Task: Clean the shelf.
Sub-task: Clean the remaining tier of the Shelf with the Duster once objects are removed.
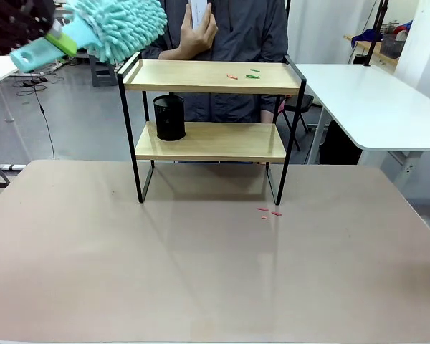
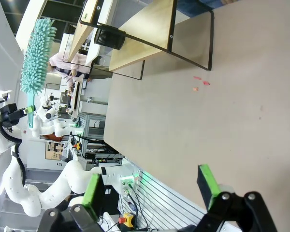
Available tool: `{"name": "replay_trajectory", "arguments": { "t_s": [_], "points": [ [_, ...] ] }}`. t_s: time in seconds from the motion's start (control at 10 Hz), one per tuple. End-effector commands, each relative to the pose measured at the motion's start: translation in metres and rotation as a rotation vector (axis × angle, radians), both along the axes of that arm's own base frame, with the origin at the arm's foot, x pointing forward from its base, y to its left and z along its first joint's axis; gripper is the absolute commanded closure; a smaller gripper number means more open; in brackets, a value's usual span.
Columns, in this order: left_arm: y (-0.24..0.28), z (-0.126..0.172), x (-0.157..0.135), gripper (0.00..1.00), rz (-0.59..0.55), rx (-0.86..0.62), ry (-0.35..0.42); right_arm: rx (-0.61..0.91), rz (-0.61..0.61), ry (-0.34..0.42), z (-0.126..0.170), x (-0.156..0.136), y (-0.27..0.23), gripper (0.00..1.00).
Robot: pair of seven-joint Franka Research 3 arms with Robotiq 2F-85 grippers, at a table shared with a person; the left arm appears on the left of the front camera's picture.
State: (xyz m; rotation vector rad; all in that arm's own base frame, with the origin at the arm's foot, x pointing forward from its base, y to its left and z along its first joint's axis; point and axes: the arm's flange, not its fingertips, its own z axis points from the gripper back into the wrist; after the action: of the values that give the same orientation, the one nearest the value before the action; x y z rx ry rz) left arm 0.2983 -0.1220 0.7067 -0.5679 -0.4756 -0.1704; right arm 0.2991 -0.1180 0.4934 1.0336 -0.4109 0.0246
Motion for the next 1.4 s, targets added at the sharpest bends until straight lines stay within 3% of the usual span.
{"name": "replay_trajectory", "arguments": {
  "t_s": [0.0,0.4,1.3],
  "points": [
    [-0.033,0.003,0.029,1.0,-0.07,0.08,0.003,0.014,0.005,-0.032,-0.001,0.002,0.001,0.0],
    [-0.097,-0.02,0.074,1.0,-0.134,0.175,0.003,0.014,0.005,-0.032,-0.001,0.002,0.001,0.0],
    [-0.166,-0.035,0.1,1.0,-0.337,0.206,0.053,0.014,0.005,-0.032,-0.001,0.002,0.001,0.0]
  ]
}}
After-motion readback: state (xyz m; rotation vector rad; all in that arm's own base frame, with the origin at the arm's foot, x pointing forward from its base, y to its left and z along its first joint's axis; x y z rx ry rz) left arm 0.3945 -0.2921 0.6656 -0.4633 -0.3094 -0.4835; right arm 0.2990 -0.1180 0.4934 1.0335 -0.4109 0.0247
